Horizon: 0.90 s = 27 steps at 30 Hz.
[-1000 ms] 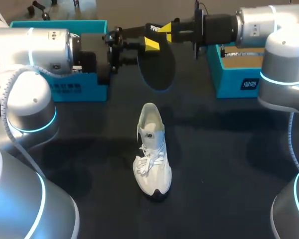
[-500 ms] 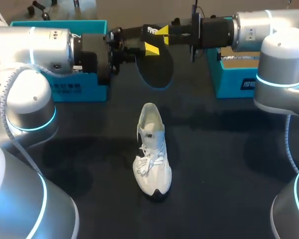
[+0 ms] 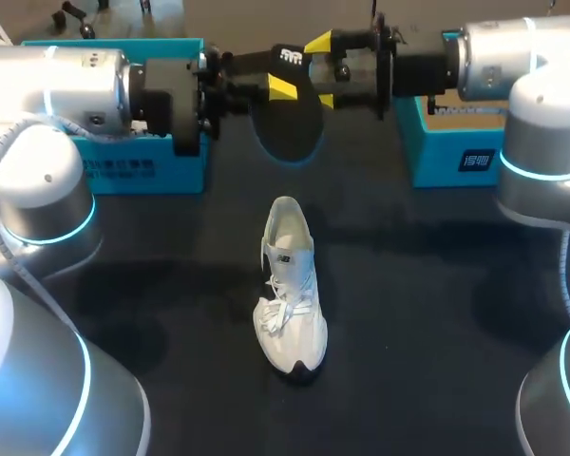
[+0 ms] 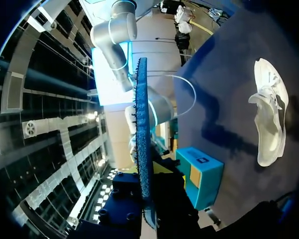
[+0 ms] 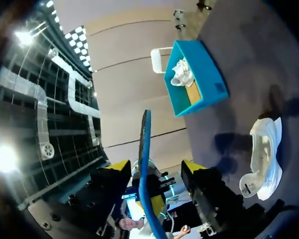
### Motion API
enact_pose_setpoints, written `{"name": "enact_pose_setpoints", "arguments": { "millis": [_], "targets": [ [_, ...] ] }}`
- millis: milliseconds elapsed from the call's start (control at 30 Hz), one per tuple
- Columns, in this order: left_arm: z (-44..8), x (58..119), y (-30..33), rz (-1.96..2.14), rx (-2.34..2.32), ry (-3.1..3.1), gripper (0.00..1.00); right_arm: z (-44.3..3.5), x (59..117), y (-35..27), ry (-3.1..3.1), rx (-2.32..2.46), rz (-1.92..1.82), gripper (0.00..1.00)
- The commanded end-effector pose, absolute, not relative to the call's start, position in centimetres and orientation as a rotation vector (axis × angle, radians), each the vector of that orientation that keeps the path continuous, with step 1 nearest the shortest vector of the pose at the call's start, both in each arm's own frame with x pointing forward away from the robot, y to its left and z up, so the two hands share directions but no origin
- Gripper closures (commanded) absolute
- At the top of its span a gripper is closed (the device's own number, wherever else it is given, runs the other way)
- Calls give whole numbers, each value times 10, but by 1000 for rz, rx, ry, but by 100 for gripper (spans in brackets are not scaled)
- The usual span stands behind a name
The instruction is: Take the shoe out of the shoebox, open the shoe tongue, remove and reinsert the insole, then place the shoe into the shoebox
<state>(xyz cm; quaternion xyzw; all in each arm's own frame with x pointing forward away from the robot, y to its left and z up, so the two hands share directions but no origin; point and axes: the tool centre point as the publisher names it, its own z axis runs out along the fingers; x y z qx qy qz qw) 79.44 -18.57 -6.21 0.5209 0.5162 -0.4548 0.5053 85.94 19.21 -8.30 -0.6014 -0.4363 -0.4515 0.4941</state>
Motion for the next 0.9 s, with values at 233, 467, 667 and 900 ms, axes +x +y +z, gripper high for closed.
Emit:
{"name": "enact_pose_setpoints", "arguments": {
  "millis": [233, 467, 667, 900],
  "targets": [
    [-50, 788, -178, -1125, 1226, 1236, 100, -86, 823, 159, -1249, -1408, -1205, 0],
    [-48, 786, -175, -1188, 1221, 1258, 100, -80, 812, 142, -1341, -1360, -1227, 0],
    [-48, 786, -175, -1188, 1221, 1258, 100, -78, 807, 126, -1412, -1328, -1250, 0],
    [-48, 786, -175, -1188, 1221, 1258, 100, -83, 793, 104, -1430, -1326, -1232, 0]
  ]
}}
